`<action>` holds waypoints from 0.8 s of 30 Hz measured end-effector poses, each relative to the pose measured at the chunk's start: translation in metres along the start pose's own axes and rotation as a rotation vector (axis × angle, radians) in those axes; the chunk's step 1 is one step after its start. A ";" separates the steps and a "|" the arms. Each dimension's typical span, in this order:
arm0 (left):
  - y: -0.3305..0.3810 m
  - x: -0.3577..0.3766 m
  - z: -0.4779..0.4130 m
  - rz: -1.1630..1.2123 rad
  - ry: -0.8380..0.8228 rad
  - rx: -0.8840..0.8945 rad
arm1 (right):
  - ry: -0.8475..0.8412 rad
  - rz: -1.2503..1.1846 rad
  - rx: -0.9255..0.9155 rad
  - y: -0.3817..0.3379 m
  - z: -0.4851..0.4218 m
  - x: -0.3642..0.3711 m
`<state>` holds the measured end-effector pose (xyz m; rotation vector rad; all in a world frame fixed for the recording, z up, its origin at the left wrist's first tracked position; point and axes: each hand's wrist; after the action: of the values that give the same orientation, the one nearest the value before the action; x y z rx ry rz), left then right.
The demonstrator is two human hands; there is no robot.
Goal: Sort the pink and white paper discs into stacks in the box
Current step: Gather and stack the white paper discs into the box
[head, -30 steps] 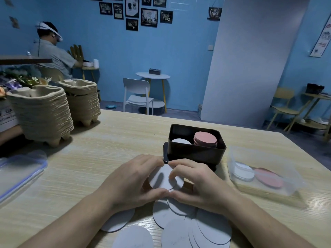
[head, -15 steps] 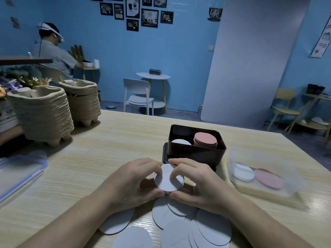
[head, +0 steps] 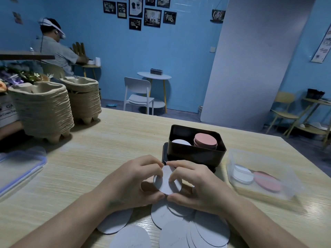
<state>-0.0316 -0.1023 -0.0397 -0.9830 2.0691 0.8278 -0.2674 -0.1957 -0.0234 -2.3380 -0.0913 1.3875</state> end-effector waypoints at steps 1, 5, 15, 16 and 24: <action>0.000 0.001 0.000 -0.004 0.002 0.003 | -0.003 0.030 -0.013 0.001 0.000 0.001; -0.001 0.002 0.000 -0.015 -0.002 0.016 | -0.019 0.095 -0.037 0.001 0.000 0.001; -0.005 -0.007 0.004 0.032 -0.029 -0.054 | 0.018 0.067 -0.022 -0.003 0.000 0.001; -0.005 -0.011 0.005 0.034 -0.029 -0.068 | 0.019 0.061 -0.018 -0.003 0.000 0.000; -0.009 -0.048 0.041 0.037 -0.073 -0.238 | 0.007 -0.024 -0.047 -0.008 -0.001 0.003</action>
<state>0.0115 -0.0571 -0.0272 -1.0261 1.9634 1.1321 -0.2637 -0.1878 -0.0222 -2.3719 -0.1502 1.3797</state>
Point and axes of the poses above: each hand's wrist, its own z-axis away from the middle knuckle, its own x-axis out of the palm, y = z × x, and after that the axes turned 4 degrees about -z, right-handed
